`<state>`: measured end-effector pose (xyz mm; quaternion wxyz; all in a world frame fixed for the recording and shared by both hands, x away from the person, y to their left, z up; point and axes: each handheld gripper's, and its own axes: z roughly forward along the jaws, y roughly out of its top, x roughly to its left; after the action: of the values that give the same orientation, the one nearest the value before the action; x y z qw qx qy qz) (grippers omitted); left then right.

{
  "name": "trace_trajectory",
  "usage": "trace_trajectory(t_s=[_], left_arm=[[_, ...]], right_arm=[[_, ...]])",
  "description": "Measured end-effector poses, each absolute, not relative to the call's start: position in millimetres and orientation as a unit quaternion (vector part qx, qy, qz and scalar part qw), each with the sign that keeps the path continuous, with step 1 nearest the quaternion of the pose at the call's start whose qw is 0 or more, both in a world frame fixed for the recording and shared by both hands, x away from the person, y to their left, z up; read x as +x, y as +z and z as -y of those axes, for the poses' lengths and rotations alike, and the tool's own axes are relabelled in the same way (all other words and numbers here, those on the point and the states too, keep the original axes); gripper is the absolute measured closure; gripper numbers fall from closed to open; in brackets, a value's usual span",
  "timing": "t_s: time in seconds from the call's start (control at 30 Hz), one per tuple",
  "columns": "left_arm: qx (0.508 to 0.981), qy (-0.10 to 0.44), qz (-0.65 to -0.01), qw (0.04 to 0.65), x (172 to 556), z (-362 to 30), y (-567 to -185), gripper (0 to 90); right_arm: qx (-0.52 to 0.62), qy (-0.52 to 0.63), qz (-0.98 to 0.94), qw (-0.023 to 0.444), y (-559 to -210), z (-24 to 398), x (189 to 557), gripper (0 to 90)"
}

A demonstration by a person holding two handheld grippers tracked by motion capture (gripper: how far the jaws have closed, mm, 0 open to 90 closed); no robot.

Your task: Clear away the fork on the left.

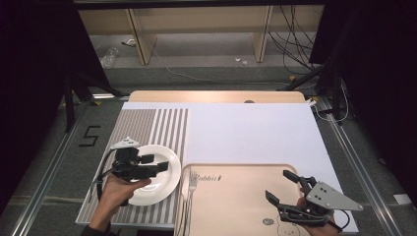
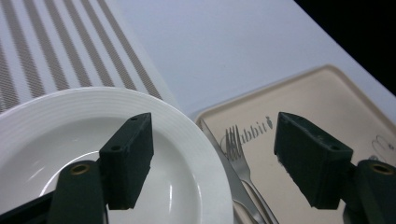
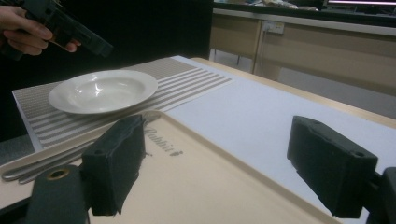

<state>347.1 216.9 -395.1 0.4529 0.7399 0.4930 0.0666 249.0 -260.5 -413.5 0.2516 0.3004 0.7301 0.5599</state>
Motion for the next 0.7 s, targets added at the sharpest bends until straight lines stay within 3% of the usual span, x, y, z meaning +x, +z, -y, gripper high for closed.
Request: trace_trajectory(t_s=[0.7], left_arm=[[0.674, 0.098, -0.564, 0.467, 335, -275, -410, 25.0]], right_arm=[[0.300, 0.560, -0.730, 0.252, -413, 260, 249, 19.9]])
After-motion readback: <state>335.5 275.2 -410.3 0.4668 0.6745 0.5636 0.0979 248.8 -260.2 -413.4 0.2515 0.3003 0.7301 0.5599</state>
